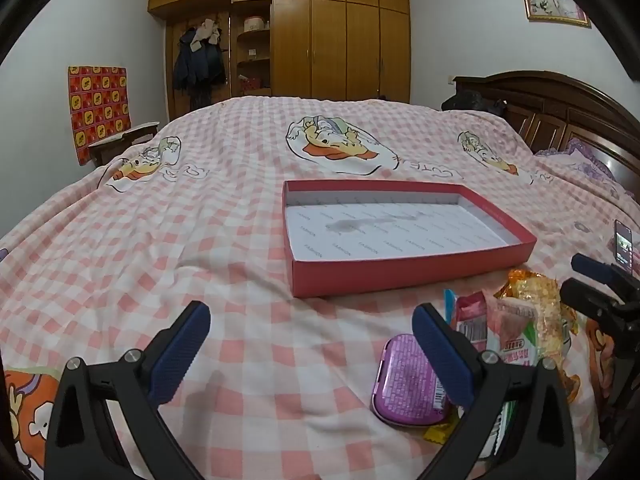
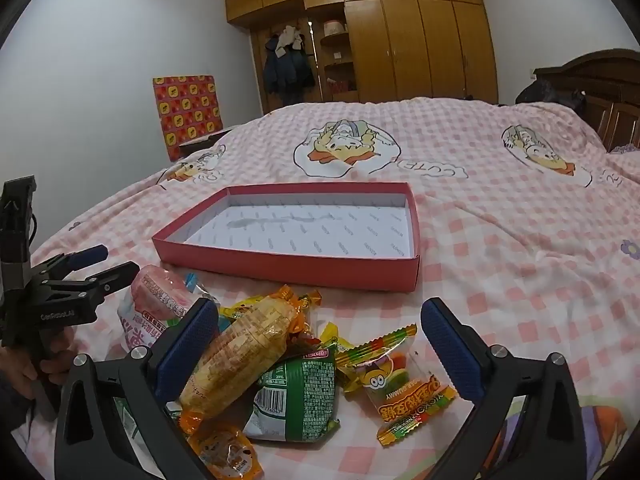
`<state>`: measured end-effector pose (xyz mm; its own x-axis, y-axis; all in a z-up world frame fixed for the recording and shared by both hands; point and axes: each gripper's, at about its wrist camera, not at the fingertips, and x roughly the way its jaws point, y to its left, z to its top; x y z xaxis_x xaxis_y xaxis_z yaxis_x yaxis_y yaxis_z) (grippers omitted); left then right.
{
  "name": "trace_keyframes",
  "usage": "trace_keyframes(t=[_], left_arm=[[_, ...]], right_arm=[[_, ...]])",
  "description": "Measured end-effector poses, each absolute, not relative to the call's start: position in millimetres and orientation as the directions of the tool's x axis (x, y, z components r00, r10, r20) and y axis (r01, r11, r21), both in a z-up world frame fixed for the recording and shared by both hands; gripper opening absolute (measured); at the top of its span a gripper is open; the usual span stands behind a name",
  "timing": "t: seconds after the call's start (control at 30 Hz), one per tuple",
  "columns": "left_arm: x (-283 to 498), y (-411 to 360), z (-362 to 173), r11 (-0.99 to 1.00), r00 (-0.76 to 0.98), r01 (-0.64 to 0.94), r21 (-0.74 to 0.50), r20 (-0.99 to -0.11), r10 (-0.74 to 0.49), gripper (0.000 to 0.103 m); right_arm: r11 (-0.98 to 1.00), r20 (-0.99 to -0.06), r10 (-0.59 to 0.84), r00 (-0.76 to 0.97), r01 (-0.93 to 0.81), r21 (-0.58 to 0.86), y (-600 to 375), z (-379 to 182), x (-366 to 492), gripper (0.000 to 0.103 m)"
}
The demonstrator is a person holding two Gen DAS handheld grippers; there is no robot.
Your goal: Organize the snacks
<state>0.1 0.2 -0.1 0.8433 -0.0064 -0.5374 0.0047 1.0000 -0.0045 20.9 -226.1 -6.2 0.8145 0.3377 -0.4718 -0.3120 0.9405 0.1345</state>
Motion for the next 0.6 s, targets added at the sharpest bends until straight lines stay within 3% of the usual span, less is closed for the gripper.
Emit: trace_keyframes(t=[0.6], left_arm=[[-5,-5,2,1.000,0.856,-0.004,0.013,-0.516,0.010,0.103]], right_arm=[[0.946,-0.470,0.315,0.825,-0.314,0.083,-219,-5,16,0.103]])
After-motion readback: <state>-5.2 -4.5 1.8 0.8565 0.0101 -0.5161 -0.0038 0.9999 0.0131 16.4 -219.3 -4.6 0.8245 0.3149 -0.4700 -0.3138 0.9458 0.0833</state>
